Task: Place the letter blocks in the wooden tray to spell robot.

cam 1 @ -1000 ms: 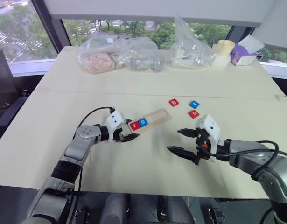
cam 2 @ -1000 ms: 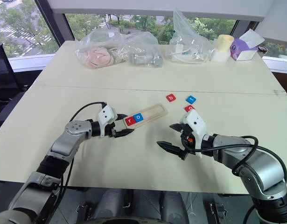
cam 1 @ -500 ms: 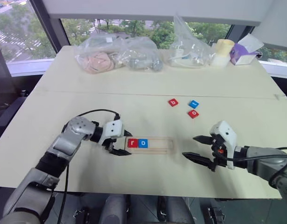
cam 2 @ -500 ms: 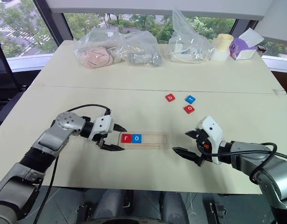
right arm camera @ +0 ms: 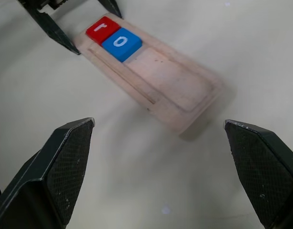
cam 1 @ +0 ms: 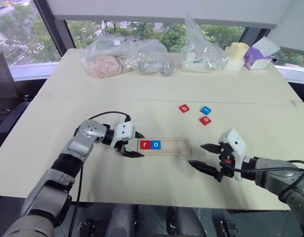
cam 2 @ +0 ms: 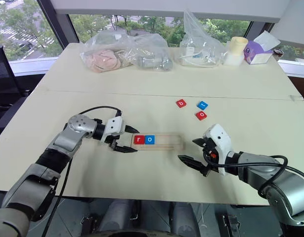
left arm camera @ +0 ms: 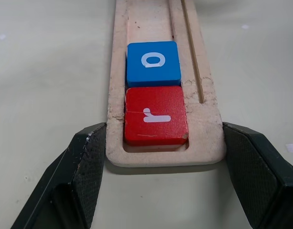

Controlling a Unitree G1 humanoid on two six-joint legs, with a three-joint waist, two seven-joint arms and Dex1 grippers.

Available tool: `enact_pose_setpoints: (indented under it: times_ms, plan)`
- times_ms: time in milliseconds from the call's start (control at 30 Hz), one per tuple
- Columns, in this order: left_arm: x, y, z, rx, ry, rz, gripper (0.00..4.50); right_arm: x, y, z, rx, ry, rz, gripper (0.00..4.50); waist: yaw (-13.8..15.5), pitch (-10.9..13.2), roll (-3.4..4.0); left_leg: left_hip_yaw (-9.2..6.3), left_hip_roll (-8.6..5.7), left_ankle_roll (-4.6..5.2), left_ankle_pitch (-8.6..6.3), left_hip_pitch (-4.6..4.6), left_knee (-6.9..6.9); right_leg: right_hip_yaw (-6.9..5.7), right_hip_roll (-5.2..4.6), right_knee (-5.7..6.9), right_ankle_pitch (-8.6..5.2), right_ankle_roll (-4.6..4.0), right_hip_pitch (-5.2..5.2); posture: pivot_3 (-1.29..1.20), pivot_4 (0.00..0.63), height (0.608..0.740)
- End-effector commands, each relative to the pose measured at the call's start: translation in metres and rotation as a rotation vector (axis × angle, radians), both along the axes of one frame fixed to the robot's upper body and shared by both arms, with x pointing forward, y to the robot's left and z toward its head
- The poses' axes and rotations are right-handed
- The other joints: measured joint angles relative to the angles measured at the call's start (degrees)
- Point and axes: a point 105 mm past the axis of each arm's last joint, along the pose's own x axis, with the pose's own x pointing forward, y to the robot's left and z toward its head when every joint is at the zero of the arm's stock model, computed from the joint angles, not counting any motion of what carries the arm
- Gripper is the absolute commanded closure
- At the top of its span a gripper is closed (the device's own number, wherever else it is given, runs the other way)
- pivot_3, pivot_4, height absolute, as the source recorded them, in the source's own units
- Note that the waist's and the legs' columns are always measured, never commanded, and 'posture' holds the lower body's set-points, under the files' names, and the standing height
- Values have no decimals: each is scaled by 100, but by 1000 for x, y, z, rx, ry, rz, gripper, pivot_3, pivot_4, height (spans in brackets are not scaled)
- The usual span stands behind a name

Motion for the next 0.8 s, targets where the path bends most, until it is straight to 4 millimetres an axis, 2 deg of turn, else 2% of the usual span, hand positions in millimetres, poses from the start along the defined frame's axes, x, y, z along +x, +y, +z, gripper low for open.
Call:
enact_pose_setpoints:
  times_ms: [33,200,267,300,467,600,733,800]
  plan:
    - [12,10,-13,89,-52,32,1363,1,4,7,11,-31,19,0,0,0,0,0,0,0,0,0,0,0,0,0,0,0,1,0,150,739]
    - [20,11,-14,109,-69,14,1363,1,8,6,17,-29,21,0,-7,-2,-1,0,0,1,0,2,0,-1,1,0,1,0,4,0,150,739]
    - [21,10,-12,107,-59,1,328,-1,10,5,22,-28,24,0,-10,-2,-1,0,1,1,0,4,0,-2,3,1,1,0,5,0,150,739]
    - [22,9,-11,103,-55,-2,37,-1,10,5,23,-27,24,0,-11,-2,-1,0,1,1,0,4,0,-2,3,1,1,0,6,0,150,739]
    - [27,4,0,46,-61,22,37,-2,11,4,27,-27,21,0,-6,-2,-1,-1,2,1,0,4,-1,-3,4,1,1,0,5,0,150,739]
    - [28,13,16,28,-51,34,37,2,11,9,34,-50,14,0,-17,0,-4,-2,2,1,1,3,0,-4,4,1,1,0,5,0,150,739]
    - [11,31,39,43,6,14,37,10,13,23,73,-95,16,0,-167,5,-12,-1,5,1,1,-10,-4,-2,19,4,2,0,-14,0,150,739]
    - [-5,41,52,26,76,4,37,16,15,30,89,-123,23,0,-186,5,-11,1,8,1,0,-13,-16,0,23,4,1,0,-24,0,150,739]
